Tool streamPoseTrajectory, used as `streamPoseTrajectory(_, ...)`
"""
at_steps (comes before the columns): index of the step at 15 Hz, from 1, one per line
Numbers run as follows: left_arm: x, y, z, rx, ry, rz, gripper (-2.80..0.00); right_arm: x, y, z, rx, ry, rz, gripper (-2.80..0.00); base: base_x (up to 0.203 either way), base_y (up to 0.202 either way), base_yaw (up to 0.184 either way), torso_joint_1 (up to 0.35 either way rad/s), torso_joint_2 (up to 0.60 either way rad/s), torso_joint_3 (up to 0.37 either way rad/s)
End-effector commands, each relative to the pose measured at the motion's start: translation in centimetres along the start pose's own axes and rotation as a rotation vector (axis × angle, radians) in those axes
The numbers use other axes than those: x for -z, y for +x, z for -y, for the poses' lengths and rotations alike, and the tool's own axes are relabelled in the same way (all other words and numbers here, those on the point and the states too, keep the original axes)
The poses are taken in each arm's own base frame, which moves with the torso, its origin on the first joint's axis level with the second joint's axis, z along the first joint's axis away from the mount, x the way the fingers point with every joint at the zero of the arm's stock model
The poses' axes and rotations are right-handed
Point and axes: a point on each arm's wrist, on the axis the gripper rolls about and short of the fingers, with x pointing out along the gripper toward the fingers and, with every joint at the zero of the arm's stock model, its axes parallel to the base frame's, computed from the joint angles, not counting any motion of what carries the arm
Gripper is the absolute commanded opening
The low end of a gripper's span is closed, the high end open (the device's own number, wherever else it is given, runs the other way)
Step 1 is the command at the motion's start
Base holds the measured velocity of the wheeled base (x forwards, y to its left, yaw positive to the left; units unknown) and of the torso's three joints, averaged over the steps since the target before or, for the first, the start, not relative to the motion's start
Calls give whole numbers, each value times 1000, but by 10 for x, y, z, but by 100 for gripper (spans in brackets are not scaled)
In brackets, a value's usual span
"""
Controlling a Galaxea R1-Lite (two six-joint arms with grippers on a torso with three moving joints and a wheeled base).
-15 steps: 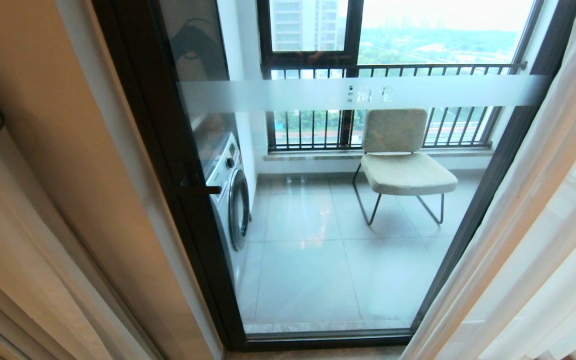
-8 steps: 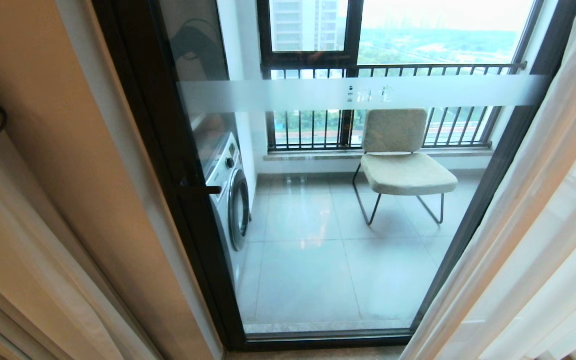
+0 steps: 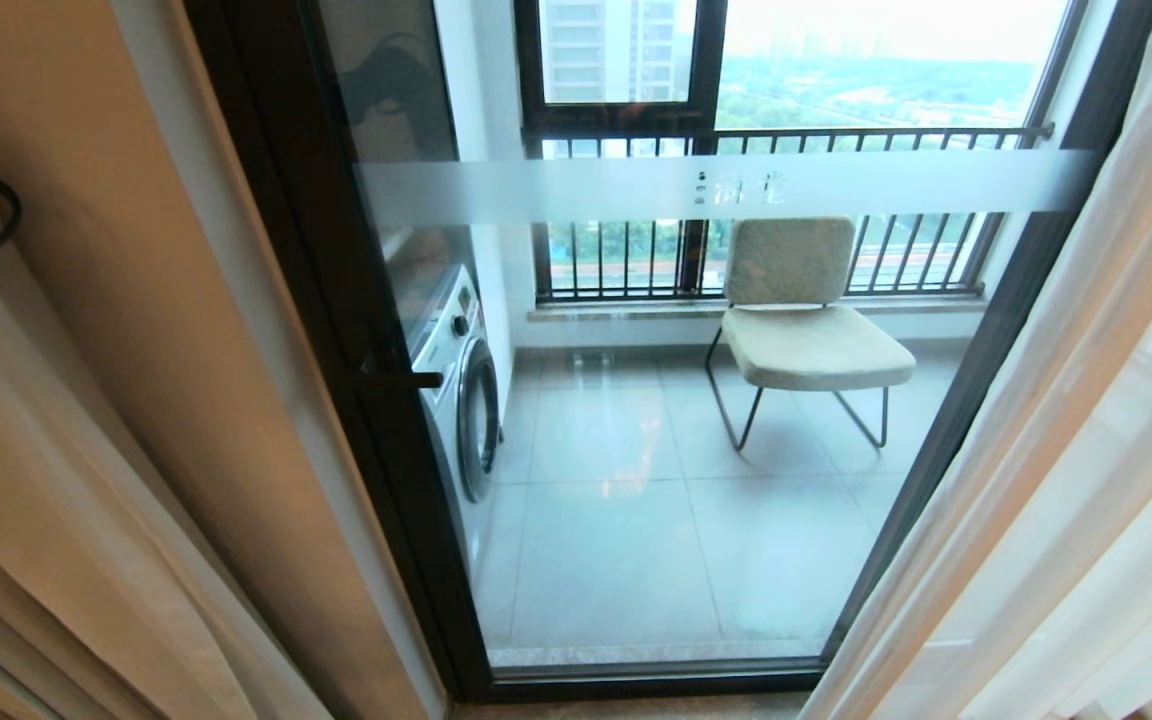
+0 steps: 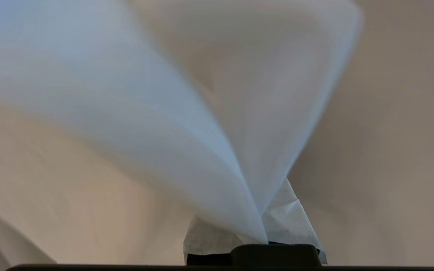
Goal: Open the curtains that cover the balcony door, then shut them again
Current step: Close the inner curtains on both sides
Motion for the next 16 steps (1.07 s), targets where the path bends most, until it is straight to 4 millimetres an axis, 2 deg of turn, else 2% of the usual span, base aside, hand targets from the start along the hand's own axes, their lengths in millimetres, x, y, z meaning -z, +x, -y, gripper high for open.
streamPoseTrajectory(1, -19, -16, 11, 35, -14, 46, -280, 0, 0, 0, 0, 0, -1, -280, 0, 0, 0, 0, 0, 0)
streamPoseTrajectory(10, -59, -67, 46, 177, -49, 77, -280, 0, 0, 0, 0, 0, -1, -280, 0, 0, 0, 0, 0, 0)
streamPoseTrajectory(16, -64, -103, 91, 367, -92, 68, -280, 0, 0, 0, 0, 0, -1, -280, 0, 0, 0, 0, 0, 0)
